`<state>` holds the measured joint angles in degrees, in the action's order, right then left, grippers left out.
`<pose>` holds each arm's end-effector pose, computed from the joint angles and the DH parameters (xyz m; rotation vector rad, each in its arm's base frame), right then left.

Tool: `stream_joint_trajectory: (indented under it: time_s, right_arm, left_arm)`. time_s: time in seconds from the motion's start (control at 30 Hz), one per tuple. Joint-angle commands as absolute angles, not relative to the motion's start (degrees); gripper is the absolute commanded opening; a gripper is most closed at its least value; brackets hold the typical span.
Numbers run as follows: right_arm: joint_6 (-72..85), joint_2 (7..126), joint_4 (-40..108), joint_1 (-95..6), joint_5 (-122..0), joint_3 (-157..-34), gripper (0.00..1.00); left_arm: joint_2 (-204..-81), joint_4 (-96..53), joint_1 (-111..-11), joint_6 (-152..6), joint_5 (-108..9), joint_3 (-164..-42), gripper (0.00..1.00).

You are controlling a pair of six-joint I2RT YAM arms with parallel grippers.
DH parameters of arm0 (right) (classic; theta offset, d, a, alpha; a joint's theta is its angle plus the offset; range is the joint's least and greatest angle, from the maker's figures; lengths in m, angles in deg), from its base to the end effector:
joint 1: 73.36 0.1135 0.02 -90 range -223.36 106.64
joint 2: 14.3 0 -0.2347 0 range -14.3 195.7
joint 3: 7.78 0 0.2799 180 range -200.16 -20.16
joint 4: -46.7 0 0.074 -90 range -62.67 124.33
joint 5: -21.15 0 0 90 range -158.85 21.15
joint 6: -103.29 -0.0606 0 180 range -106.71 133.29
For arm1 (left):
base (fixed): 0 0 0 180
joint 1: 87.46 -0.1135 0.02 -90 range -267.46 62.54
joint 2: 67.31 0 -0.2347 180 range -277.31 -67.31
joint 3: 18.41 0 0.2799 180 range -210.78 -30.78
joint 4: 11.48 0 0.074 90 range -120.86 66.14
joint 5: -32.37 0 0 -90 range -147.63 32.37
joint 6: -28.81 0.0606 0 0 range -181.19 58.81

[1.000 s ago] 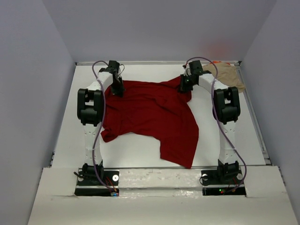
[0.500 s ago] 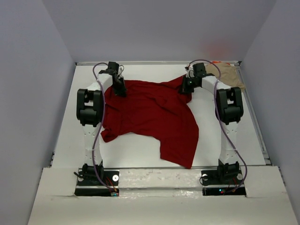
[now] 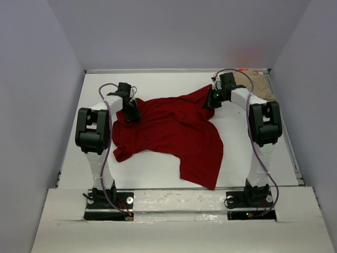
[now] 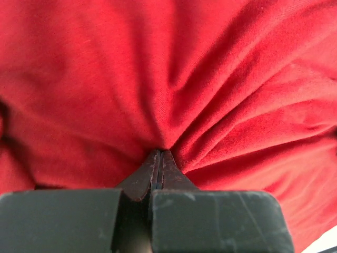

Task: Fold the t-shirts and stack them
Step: Flatten the tshirt out

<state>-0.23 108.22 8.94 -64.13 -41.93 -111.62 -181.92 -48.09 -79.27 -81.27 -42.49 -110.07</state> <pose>0.4715 0.1044 0.1151 -0.0888 2.5651 0.7529 0.4358 -0.0787 0.1035 -0.1787 2.6393 -0.5163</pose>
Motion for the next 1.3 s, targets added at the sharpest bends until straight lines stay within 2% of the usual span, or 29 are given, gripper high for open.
stream_joint_trajectory:
  time_s: [0.0, 0.2, 0.33, 0.7, 0.83, 0.9, 1.0, 1.03, 1.1, 1.17, 1.27]
  right_arm:
    - [-1.4, 103.4, 10.8, -64.0, -42.4, -109.4, 0.0]
    - [-1.4, 101.3, 11.1, -63.5, -43.9, -104.5, 0.0]
    - [-0.2, 99.3, 13.2, -62.5, -44.9, -102.9, 0.0]
    - [3.9, 104.1, 6.7, -62.5, -50.5, -120.4, 0.0]
    - [5.0, 108.3, 4.0, -62.5, -49.4, -129.1, 0.18]
    - [5.3, 113.2, -0.2, -62.5, -47.2, -136.8, 0.22]
    - [3.8, 116.5, -0.9, -62.5, -43.9, -140.6, 0.28]
    - [3.3, 118.3, -0.7, -62.5, -41.0, -142.0, 0.37]
    - [1.2, 119.7, 0.7, -62.5, -38.1, -142.2, 0.42]
    - [-0.7, 121.0, 3.6, -62.5, -35.4, -140.8, 0.54]
    - [-3.0, 122.0, 6.1, -63.0, -32.4, -139.2, 0.56]
  left_arm:
    - [-176.0, -48.8, -79.3, -82.2, -43.7, -104.6, 0.0]
    - [-171.8, -48.3, -79.5, -82.3, -44.7, -99.8, 0.0]
    - [-171.6, -48.5, -79.5, -82.1, -46.0, -101.5, 0.0]
    - [-178.6, -53.8, -79.2, -80.9, -48.9, -119.5, 0.0]
    - [-182.5, -55.8, -79.1, -80.8, -49.4, -127.7, 0.0]
    - [-184.5, -57.1, -79.1, -81.0, -49.6, -131.2, 0.0]
    - [-186.0, -58.3, -79.1, -81.1, -50.0, -134.4, 0.0]
    - [-186.5, -58.9, -78.9, -81.1, -49.9, -135.9, 0.0]
    - [-187.0, -59.5, -78.8, -81.1, -49.6, -137.0, 0.0]
    - [-186.8, -59.5, -78.6, -81.0, -49.6, -137.2, 0.0]
    - [-187.2, -60.4, -78.6, -80.5, -50.2, -138.1, 0.0]
